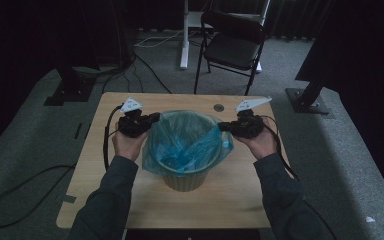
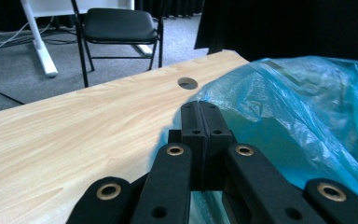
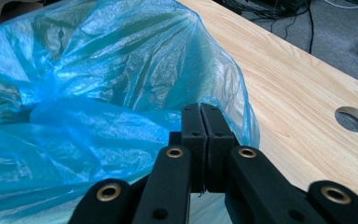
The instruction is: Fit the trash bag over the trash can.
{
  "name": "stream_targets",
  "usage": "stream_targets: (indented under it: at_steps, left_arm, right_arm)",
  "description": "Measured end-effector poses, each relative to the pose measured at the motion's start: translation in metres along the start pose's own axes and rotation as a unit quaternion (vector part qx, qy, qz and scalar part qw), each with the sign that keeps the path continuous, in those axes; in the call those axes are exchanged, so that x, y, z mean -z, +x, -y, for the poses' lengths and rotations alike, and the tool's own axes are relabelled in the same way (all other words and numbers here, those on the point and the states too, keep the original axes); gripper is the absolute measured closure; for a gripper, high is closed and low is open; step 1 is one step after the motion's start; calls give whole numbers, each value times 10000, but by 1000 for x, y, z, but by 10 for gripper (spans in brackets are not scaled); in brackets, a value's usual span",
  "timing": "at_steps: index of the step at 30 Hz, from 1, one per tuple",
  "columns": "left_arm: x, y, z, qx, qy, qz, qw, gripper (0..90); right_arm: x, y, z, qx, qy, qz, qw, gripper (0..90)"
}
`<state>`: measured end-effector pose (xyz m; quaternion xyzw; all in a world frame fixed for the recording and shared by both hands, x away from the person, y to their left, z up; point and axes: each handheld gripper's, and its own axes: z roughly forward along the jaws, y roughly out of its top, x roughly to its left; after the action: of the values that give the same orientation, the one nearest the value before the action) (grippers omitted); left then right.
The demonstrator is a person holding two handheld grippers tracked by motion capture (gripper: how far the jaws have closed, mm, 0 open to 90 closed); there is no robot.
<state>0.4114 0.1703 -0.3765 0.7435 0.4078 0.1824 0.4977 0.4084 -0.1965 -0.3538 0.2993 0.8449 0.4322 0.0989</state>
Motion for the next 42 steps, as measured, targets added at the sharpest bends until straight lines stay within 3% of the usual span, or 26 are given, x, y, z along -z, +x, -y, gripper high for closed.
stream_targets:
  at_steps: [10,16,25,33,36,38,42]
  left_arm:
    - [-25,24,8,361,300,-184,9987,897]
    - [-37,29,23,385,605,-83,9974,897]
    - [-43,29,40,403,810,7,9959,896]
    - [-36,34,44,480,788,2,9957,886]
    - [-30,36,45,552,738,-35,9957,835]
    - [-27,37,45,572,700,-55,9959,783]
    - [-4,38,44,651,441,-84,9969,717]
  right_arm:
    - [-14,-14,5,-210,97,99,9997,895]
    - [-16,-17,12,-304,202,145,9992,896]
    - [-15,-20,29,-406,362,137,9984,896]
    - [-14,-17,37,-352,537,203,9977,897]
    - [-13,-17,39,-365,570,204,9975,895]
    - [-9,-17,40,-350,518,233,9978,864]
    - [1,-13,41,-334,371,187,9986,770]
